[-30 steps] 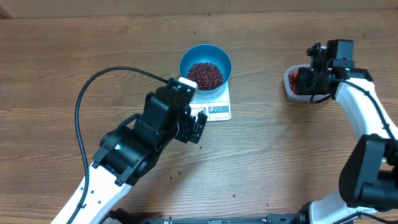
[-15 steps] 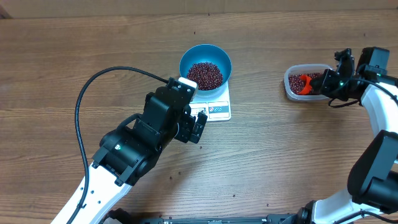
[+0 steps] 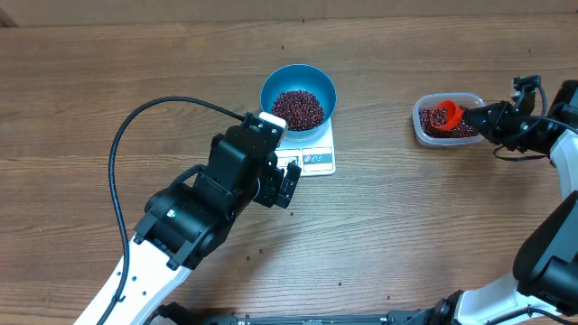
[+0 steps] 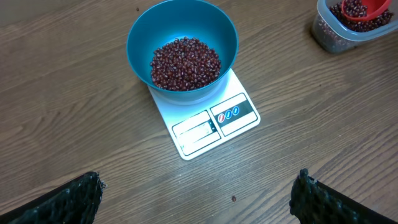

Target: Scoop item into bowl and weigh 150g on scale

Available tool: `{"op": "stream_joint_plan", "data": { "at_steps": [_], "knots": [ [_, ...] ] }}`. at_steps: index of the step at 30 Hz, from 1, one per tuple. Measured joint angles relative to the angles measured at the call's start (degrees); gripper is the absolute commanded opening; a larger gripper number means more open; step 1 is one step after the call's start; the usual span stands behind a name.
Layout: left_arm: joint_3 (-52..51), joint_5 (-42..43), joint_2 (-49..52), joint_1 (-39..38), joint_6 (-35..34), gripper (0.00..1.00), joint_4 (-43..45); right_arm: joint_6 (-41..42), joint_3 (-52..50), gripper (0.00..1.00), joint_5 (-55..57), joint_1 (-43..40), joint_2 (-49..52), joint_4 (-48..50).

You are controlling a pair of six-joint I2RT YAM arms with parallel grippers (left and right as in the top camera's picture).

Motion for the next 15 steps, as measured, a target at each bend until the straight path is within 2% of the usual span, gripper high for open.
{"op": "stream_joint_plan", "data": {
  "at_steps": [15],
  "knots": [
    [0.0, 0.0, 0.0, 0.0, 0.0, 0.99, 0.0, -0.6, 0.0, 0.04, 11.3, -0.7, 0.0, -1.6]
  ]
}}
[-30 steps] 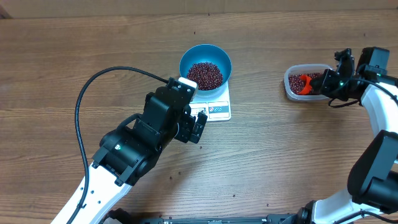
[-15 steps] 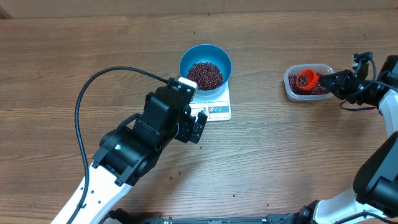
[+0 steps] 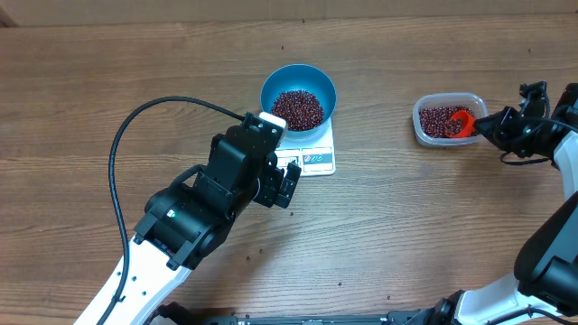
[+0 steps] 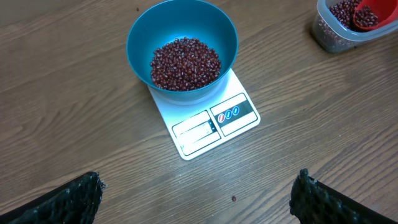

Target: Scoop item into bowl and weigh 150g on scale

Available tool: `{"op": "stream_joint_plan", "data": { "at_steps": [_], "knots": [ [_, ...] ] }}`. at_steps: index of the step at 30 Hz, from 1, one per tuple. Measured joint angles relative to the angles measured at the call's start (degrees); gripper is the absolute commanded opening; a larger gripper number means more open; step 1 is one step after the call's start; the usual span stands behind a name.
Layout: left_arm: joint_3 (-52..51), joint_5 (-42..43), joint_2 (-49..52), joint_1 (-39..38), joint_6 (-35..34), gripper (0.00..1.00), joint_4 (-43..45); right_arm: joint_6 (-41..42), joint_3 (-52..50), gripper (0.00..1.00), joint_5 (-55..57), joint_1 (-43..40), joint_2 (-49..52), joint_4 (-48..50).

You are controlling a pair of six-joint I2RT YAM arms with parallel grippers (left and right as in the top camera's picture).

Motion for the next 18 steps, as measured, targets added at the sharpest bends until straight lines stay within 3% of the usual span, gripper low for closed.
{"op": "stream_joint_plan", "data": {
  "at_steps": [11, 18],
  "knots": [
    [0.0, 0.0, 0.0, 0.0, 0.0, 1.0, 0.0, -4.4, 0.0, 0.04, 2.3, 0.4, 0.0, -1.5],
    [0.0, 0.0, 0.0, 0.0, 0.0, 1.0, 0.0, -5.2, 0.0, 0.04, 6.2, 5.6, 0.0, -1.3]
  ]
}}
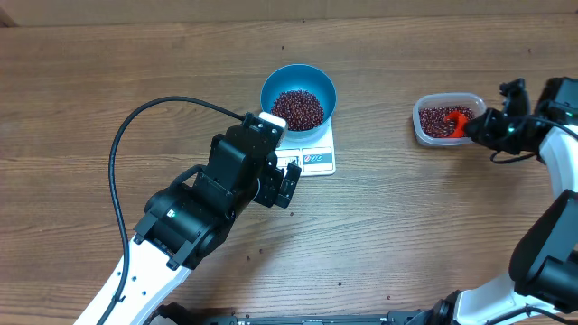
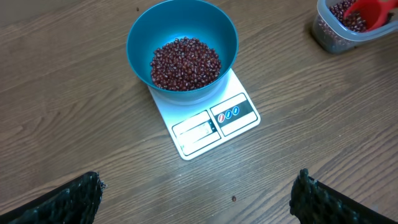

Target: Scoop item into bowl and weigh 150g on scale

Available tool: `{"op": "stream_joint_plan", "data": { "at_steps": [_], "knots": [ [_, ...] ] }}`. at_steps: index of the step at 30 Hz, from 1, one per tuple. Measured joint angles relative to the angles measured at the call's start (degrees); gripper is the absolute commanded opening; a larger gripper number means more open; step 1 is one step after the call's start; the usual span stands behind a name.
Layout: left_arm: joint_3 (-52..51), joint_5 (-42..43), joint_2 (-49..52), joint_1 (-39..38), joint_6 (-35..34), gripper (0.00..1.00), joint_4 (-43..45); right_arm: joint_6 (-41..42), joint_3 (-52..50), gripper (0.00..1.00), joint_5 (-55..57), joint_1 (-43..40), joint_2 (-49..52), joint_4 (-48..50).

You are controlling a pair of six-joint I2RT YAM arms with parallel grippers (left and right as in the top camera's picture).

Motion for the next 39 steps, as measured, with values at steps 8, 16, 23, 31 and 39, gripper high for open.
{"op": "stream_joint_plan", "data": {
  "at_steps": [8, 16, 23, 31, 39],
  "knots": [
    [0.0, 0.0, 0.0, 0.0, 0.0, 0.99, 0.0, 0.0, 0.0, 0.06, 3.1, 3.3, 0.0, 0.0],
    [0.0, 0.0, 0.0, 0.0, 0.0, 1.0, 0.0, 1.6, 0.0, 0.07, 1.1, 3.4, 0.0, -0.1],
    [0.0, 0.0, 0.0, 0.0, 0.0, 0.99, 0.0, 1.7, 0.0, 0.04, -2.1, 3.4, 0.0, 0.1],
    [0.0, 0.0, 0.0, 0.0, 0.0, 1.0, 0.0, 1.9, 0.0, 0.04, -3.2, 3.4, 0.0, 0.4],
    [0.0, 0.0, 0.0, 0.0, 0.0, 0.99, 0.0, 3.0, 0.0, 0.04, -4.7, 3.4, 0.0, 1.4]
  ]
}}
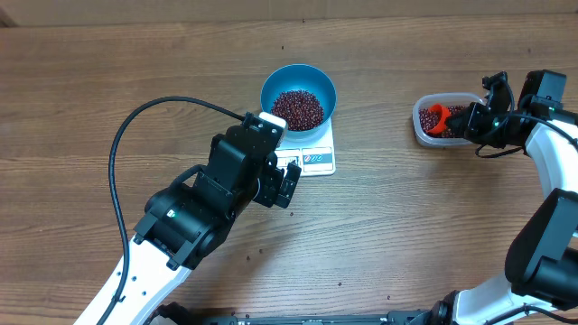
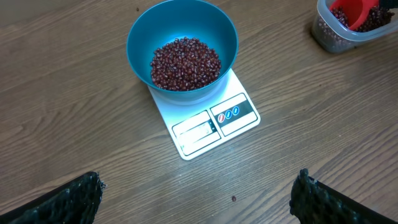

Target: Scoop item into bowl and weigh 150g on scale

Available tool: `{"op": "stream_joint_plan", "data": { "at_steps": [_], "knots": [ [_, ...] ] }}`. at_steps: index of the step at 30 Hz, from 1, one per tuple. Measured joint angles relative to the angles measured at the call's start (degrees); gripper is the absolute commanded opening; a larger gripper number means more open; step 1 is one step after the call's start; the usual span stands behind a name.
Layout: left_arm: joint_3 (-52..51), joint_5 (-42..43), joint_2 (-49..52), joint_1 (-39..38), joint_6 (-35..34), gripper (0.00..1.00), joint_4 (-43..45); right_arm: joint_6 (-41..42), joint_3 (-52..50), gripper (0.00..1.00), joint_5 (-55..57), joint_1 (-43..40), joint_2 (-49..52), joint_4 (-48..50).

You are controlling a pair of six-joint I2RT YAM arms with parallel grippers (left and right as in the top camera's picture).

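Note:
A blue bowl [image 1: 299,95] part full of dark red beans sits on a white scale [image 1: 312,158] at mid table. In the left wrist view the bowl [image 2: 182,50] and scale [image 2: 208,121] lie ahead of my left gripper [image 2: 198,199], which hangs open over bare wood. At the right, a clear container [image 1: 444,120] holds more beans. My right gripper [image 1: 470,122] is shut on the handle of a red scoop [image 1: 437,116], whose cup lies in the container.
A black cable [image 1: 149,113] loops from the left arm across the table's left half. One stray bean [image 2: 234,198] lies on the wood between the left fingers. The wooden table [image 1: 406,226] stretches wide around the scale.
The right gripper has shifted left with the scoop; the red cup now lies at the container's left side rather than its right edge. The left arm has not moved.
The red scoop was over the container's middle, then sat low at its right side among the beans, then at the right rim, and now lies at the left side. Bowl, scale and left arm have stayed put throughout.

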Motion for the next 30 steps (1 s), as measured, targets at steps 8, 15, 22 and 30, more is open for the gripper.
{"op": "stream_joint_plan", "data": {
  "at_steps": [8, 15, 22, 30],
  "knots": [
    [0.0, 0.0, 0.0, 0.0, 0.0, 1.0, 0.0, 0.1, 0.0, 0.04, -2.2, 0.0, 0.0, 0.4],
    [0.0, 0.0, 0.0, 0.0, 0.0, 1.0, 0.0, 0.1, 0.0, 0.04, -3.7, 0.0, 0.0, 1.1],
    [0.0, 0.0, 0.0, 0.0, 0.0, 1.0, 0.0, 0.4, 0.0, 0.04, -5.0, 0.0, 0.0, 1.7],
    [0.0, 0.0, 0.0, 0.0, 0.0, 1.0, 0.0, 0.9, 0.0, 0.04, -6.0, -1.2, 0.0, 1.7]
  ]
}}
